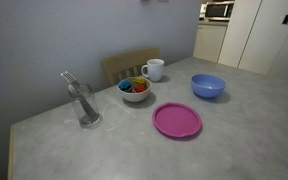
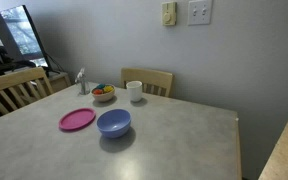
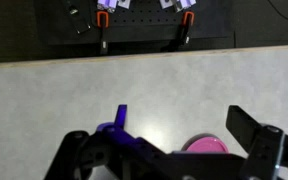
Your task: Put the pink plate on top of the blue bowl, push the blue bowl forwards
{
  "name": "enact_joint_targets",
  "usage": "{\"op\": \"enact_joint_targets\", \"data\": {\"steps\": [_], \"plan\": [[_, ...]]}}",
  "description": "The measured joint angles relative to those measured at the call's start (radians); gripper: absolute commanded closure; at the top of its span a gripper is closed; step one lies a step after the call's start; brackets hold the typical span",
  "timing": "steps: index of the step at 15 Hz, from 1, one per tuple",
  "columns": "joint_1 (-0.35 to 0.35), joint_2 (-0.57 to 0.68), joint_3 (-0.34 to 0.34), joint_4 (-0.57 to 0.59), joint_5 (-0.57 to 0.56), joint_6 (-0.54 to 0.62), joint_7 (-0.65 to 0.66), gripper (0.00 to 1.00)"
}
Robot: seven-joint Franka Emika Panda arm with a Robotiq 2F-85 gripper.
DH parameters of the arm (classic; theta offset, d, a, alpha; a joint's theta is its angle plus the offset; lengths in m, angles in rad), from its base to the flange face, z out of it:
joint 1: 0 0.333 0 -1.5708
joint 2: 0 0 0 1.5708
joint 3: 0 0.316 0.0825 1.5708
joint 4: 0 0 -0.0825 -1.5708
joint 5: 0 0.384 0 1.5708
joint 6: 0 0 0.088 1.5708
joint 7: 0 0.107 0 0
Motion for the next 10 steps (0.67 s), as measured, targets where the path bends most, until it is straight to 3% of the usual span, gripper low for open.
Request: {"op": "enact_joint_targets", "data": {"steps": [10], "plan": [[-0.002,0.003,0.023,0.000,0.003,0.008,0.018,0.00]]}}
